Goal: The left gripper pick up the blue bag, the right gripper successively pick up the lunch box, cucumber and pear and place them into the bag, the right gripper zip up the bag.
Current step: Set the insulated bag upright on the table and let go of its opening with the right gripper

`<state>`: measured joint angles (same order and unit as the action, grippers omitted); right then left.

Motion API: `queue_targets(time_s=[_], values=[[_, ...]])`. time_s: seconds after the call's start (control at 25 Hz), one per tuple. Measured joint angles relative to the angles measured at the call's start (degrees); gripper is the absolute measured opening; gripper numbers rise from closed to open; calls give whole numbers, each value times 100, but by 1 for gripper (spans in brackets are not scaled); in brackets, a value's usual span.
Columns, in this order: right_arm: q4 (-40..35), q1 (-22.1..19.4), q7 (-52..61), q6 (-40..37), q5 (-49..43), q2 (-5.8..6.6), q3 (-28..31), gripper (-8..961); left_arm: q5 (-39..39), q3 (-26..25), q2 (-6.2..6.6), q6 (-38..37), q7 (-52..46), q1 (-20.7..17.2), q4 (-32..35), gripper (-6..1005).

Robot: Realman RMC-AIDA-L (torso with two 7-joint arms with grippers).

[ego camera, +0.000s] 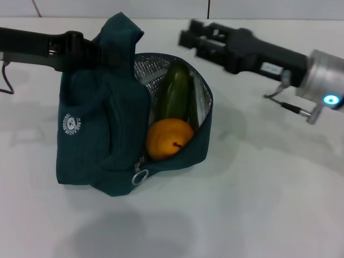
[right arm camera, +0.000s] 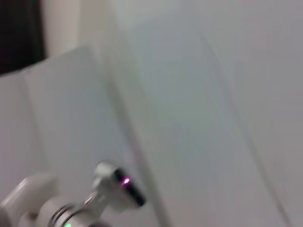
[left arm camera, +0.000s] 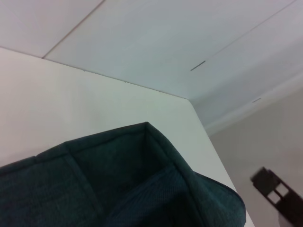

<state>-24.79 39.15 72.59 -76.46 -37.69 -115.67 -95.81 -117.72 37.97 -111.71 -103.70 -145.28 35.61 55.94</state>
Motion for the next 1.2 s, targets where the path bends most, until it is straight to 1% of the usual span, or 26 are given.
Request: queue_targets(time_s=[0.08,0.16,0.24,0.32,0.48,0.6,0.84,0.92,1.04,1.2], values=[[-2,-258,346,14,66,15,188,409,3,0,2,0,0,-5,1,43],[34,-501,776,40,70,24,356,613,3,0,1,0,0,1,1,43],[106,-665,1195,95,55,34,409,645,3,0,2,0,-1,12,2,43],[258,-739,1596,150,34,36,384,677,3,0,1,0,-1,21,3,43],[623,-655,2314,205,5,22,164,742,4,12,-18,0,-1,44,5,43],[702,-555,2638,452,2,2,-159,790,7,15,-25,0,-1,51,5,43],[705,-272,2883,893,-1,-25,-787,784,9,27,-38,0,6,91,5,43],[696,-171,2887,970,-1,-26,-961,766,8,32,-42,0,14,94,5,43],[644,-102,2765,1023,-22,-26,-1064,738,6,35,-43,0,24,96,5,43],[632,-89,2580,1024,-114,-23,-1060,701,3,35,-43,0,40,88,5,43]])
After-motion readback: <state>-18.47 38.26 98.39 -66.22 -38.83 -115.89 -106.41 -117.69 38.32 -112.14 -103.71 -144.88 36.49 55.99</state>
